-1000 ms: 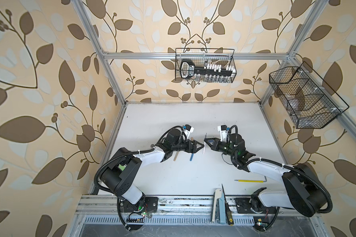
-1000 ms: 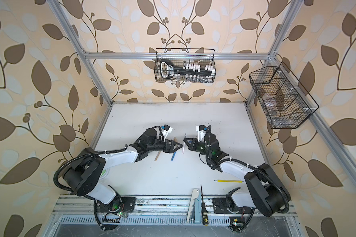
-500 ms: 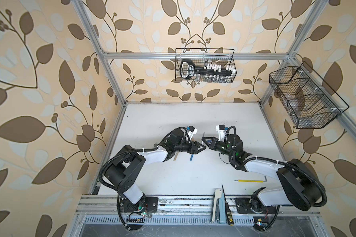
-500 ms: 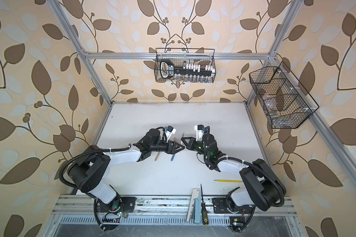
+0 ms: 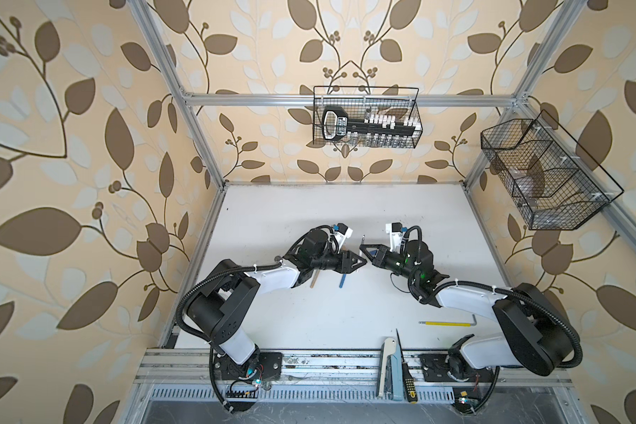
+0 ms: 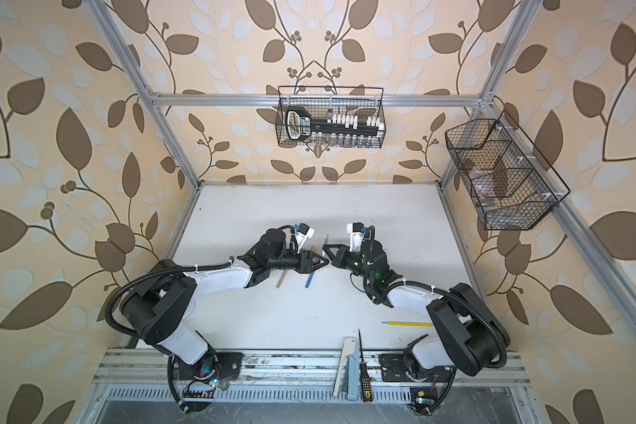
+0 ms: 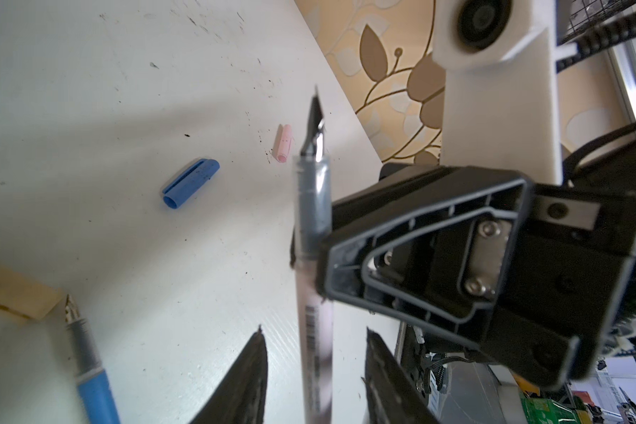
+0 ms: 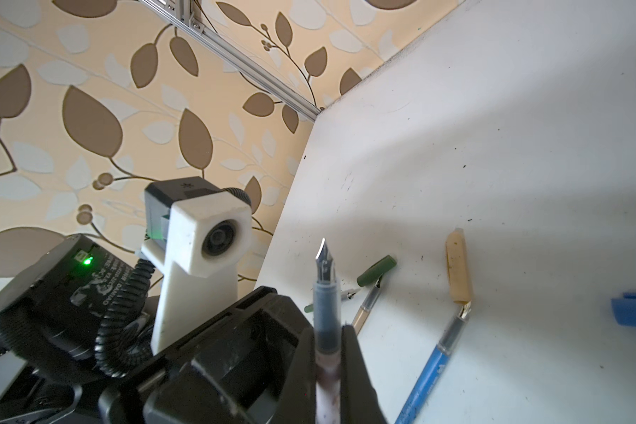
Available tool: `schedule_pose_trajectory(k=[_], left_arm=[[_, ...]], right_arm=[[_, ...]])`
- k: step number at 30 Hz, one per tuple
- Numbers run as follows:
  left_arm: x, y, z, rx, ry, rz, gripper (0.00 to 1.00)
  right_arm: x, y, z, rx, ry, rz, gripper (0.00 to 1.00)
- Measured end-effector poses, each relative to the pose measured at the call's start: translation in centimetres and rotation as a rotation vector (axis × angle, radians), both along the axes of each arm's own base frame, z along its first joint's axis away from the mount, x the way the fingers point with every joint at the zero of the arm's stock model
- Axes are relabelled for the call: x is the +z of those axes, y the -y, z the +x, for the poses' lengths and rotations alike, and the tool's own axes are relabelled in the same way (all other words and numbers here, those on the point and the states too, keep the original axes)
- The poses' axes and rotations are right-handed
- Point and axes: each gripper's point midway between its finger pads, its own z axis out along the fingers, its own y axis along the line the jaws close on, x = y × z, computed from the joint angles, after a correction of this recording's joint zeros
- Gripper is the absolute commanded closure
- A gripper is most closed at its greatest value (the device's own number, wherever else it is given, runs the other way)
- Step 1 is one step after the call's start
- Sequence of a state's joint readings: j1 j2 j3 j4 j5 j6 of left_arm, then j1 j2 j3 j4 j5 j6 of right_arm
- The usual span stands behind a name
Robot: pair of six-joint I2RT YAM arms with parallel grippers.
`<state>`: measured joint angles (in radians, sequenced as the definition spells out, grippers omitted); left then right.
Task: Insert the pens into the pen caps
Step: 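Close the left gripper on the pink pen and open the right gripper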
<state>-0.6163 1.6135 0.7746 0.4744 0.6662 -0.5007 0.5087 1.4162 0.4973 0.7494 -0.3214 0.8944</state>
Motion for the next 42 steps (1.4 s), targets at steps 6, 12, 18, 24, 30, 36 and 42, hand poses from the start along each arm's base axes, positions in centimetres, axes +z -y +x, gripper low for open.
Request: schedule_pose_trajectory(k=[6,12,18,24,30,36,42], left_arm=[[0.1,0.1,-0.2,-0.013,-0.003,-0.005,0.62],[0.0,0.1,-0.3,-0.017,-0.004,-0.001,0.72],[-0.3,0.0,-0.4,-0.018,-0.015,0.010,0.79],[-0.5,0.0,-0.4,-0.020,-0.020,0.023,0.89],[-0.6,-0.1,-0.4,-0.021,-0.018,0.029,0.95],[-0.4,0.0,-0.4,-0.024,-0.013,0.027,0.99],[-0.8,-0.1,-0.5,-0.030,-0.009,0.045,1.00]], right_arm=[[0.0,0.1,0.1,-0.011,0.003,0.000,0.92],[0.1,0.2,0.2,-0.018,0.005,0.000,0.92],[-0.1,0.3,0.2,-0.027,0.007,0.000,0.91],[-0.2,0.5,0.2,-0.032,0.006,-0.002,0.90],[-0.3,0.6,0.2,-0.037,0.004,-0.005,0.89],[-0.1,0.9,0.0,-0.048,0.014,-0.013,0.78],[1.2,1.7,-0.5,-0.070,0.045,-0.035,0.72]])
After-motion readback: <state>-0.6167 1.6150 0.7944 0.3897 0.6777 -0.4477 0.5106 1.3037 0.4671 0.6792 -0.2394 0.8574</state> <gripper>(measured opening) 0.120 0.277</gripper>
